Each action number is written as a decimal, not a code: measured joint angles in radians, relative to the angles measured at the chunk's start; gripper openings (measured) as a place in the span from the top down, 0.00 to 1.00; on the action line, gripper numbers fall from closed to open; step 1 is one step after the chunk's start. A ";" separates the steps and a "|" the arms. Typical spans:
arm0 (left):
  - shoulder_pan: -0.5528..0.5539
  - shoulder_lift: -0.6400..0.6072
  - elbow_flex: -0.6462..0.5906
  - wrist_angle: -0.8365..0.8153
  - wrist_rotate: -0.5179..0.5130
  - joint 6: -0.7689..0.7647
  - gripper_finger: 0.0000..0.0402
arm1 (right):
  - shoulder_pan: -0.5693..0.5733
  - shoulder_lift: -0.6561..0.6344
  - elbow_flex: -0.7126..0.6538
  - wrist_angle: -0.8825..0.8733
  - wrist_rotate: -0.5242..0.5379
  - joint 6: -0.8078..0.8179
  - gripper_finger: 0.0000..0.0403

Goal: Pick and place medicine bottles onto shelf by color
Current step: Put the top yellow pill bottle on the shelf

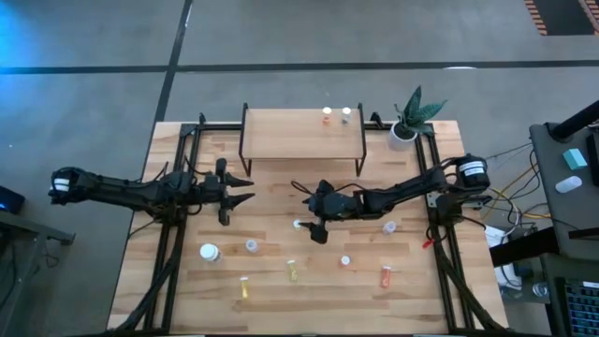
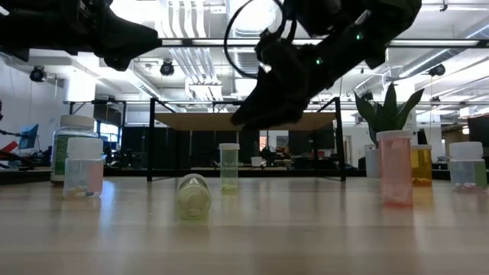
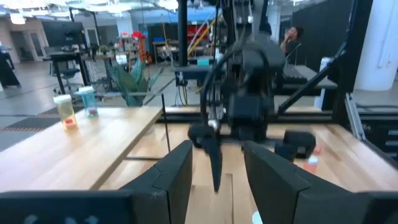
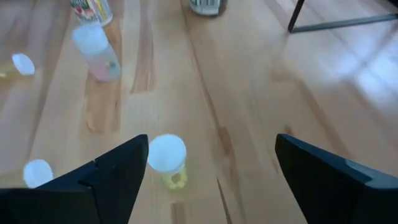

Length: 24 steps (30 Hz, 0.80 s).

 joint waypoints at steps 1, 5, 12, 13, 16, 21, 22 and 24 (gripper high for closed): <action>0.000 -0.001 0.000 -0.002 0.000 0.000 0.67 | 0.000 0.009 0.000 0.007 -0.008 0.000 0.15; 0.000 0.000 0.000 -0.006 -0.001 -0.001 0.67 | 0.000 0.045 0.000 0.075 -0.078 0.009 0.16; 0.000 0.020 0.000 -0.013 -0.003 -0.007 0.67 | 0.000 0.086 -0.001 0.110 -0.103 0.004 0.18; 0.000 0.023 0.000 -0.012 -0.003 -0.007 0.67 | 0.000 0.093 -0.001 0.120 -0.105 0.003 0.18; 0.000 0.030 0.000 -0.013 -0.003 -0.008 0.67 | 0.002 0.116 -0.002 0.140 -0.107 0.001 0.18; 0.000 0.028 0.000 -0.012 -0.003 -0.008 0.67 | 0.002 0.161 -0.002 0.164 -0.107 0.000 0.18; 0.000 0.028 0.000 -0.010 -0.003 -0.008 0.67 | 0.002 0.169 -0.002 0.181 -0.107 -0.001 0.18; 0.000 0.029 0.000 -0.010 -0.003 -0.008 0.67 | 0.002 0.183 -0.002 0.195 -0.108 0.000 0.18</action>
